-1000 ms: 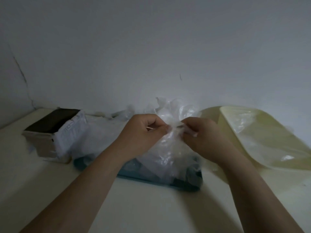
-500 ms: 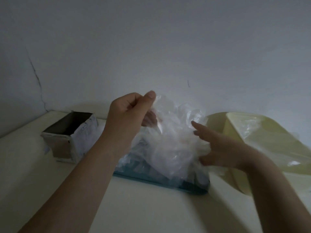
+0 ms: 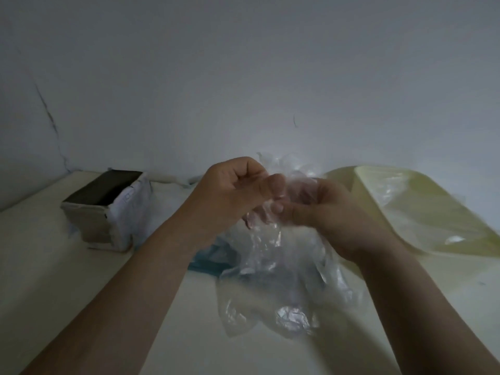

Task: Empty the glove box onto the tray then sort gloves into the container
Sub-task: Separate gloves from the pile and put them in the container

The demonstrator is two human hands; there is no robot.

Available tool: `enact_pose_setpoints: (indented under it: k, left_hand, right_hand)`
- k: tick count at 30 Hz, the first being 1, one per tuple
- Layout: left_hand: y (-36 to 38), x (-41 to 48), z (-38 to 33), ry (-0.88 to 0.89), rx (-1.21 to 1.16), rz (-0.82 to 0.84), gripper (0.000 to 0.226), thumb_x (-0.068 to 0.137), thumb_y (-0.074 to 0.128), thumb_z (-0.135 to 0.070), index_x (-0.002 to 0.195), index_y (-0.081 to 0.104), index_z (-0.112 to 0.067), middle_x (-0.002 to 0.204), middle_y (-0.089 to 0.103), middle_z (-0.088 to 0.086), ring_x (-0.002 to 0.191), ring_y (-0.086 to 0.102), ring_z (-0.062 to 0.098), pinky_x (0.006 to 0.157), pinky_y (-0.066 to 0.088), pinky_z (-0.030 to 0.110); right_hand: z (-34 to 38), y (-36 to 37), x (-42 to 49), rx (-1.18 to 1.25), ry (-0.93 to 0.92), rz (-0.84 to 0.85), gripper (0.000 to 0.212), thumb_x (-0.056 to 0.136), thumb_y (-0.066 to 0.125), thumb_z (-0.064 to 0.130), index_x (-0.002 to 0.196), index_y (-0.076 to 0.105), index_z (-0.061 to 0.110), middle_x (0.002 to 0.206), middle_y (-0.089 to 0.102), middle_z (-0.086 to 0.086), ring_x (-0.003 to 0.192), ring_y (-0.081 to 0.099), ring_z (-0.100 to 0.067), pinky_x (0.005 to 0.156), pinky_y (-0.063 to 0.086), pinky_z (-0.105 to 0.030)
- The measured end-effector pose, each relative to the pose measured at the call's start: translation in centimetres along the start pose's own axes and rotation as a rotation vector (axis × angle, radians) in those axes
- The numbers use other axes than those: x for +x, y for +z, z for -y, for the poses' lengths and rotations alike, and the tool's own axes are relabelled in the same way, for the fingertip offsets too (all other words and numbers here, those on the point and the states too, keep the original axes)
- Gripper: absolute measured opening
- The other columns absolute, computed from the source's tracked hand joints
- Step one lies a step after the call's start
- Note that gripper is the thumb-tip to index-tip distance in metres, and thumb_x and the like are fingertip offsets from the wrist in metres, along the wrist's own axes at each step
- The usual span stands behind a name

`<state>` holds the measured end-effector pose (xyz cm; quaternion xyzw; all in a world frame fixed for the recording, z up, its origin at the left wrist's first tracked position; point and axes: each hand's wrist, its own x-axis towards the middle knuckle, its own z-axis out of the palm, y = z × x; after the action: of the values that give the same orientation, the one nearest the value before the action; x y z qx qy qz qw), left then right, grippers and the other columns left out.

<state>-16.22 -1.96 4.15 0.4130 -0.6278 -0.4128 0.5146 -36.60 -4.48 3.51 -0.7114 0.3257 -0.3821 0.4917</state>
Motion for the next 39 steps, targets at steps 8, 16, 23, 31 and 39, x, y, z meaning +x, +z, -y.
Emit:
enact_pose_setpoints:
  k: [8,16,23,31,39]
  left_hand:
    - [-1.4,0.5,1.7,-0.132,0.073,0.017,0.005,0.092,0.077,-0.014,0.092,0.079,-0.018,0.084,0.077,0.013,0.057,0.061,0.019,0.054,0.051,0.030]
    - [-3.2,0.7,2.1,-0.129,0.159,-0.038,0.014,0.095,0.074,-0.020,0.090,0.075,-0.007,0.066,0.068,0.008,0.048,0.052,0.015,0.046,0.045,0.026]
    - [-2.6,0.5,2.9,-0.156,0.176,0.070,0.011,0.096,0.073,-0.022,0.089,0.076,-0.014,0.062,0.064,0.007,0.051,0.052,0.017,0.049,0.045,0.028]
    - [-4.8,0.2,3.1,-0.316,0.663,0.292,0.018,0.088,0.082,-0.037,0.086,0.078,-0.020,0.072,0.076,0.002,0.061,0.069,0.012,0.058,0.055,0.024]
    - [-0.3,-0.4,5.9,-0.455,1.012,0.627,0.036,0.068,0.092,-0.046,0.076,0.074,-0.016,0.065,0.071,-0.004,0.058,0.063,0.010,0.062,0.051,0.026]
  right_hand:
    - [-0.9,-0.8,0.2,0.198,0.120,-0.208,0.029,0.086,0.072,0.028,0.097,0.074,0.001,0.073,0.069,-0.011,0.053,0.054,-0.015,0.047,0.041,-0.024]
    - [-2.2,-1.0,0.6,-0.047,0.159,-0.360,0.033,0.100,0.061,0.043,0.092,0.079,0.016,0.052,0.052,-0.001,0.043,0.037,-0.008,0.041,0.031,-0.017]
    - [-2.0,-1.4,-0.1,0.212,0.276,0.016,0.039,0.082,0.076,0.038,0.105,0.078,0.007,0.091,0.076,-0.018,0.083,0.071,-0.031,0.074,0.058,-0.038]
    - [-2.6,-2.1,0.2,-0.275,0.135,-0.294,0.021,0.097,0.069,0.033,0.093,0.079,0.014,0.057,0.061,0.000,0.049,0.045,-0.013,0.041,0.035,-0.019]
    - [-2.5,-0.9,-0.1,-0.239,0.100,-0.056,0.017,0.096,0.072,0.030,0.090,0.077,0.014,0.064,0.068,-0.007,0.051,0.045,-0.015,0.047,0.039,-0.021]
